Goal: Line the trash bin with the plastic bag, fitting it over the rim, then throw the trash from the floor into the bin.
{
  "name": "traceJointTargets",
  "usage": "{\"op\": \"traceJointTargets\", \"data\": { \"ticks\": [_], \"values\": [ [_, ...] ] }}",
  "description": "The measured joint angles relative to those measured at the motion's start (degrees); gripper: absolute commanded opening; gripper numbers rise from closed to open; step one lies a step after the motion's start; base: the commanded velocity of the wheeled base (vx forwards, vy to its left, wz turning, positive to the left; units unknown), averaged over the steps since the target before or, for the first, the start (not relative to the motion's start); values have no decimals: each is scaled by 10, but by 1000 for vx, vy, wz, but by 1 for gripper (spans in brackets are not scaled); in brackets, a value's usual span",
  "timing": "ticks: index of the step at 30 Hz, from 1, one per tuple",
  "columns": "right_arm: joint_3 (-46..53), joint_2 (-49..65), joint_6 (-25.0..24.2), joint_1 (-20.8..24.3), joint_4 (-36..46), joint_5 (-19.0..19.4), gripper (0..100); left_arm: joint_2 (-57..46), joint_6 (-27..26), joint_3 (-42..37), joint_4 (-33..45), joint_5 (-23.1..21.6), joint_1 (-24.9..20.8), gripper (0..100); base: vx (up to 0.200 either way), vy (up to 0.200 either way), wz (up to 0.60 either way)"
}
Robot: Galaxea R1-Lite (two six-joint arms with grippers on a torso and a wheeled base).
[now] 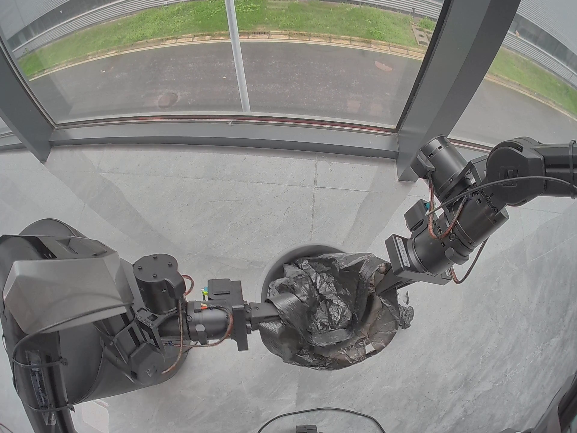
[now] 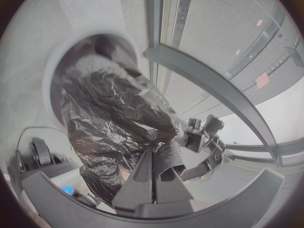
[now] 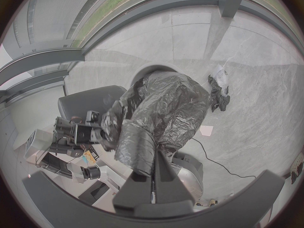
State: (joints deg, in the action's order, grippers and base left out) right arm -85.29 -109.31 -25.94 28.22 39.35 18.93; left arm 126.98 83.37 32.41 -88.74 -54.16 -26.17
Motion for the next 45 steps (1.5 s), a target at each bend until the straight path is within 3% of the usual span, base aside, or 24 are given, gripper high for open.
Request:
{"op": "traceJointTargets", "data": {
  "ticks": [4,9,22,30,37,45],
  "values": [
    [5,-3,1,3,-14,0,0,5,-14,21,0,1,51,0,0,0,0],
    [7,-5,5,7,-20,0,0,6,-70,36,0,1,86,0,0,0,0],
    [10,-6,4,20,-31,-2,0,3,-370,41,0,2,107,0,0,0,0],
    [13,-6,5,21,-32,-3,0,-29,-445,38,2,15,146,0,0,0,0],
    [13,-6,5,22,-32,-3,0,-49,-515,42,34,111,142,0,0,0,0],
    [12,-5,5,23,-33,-3,0,-57,-597,35,63,264,89,0,0,0,0]
  ]
}}
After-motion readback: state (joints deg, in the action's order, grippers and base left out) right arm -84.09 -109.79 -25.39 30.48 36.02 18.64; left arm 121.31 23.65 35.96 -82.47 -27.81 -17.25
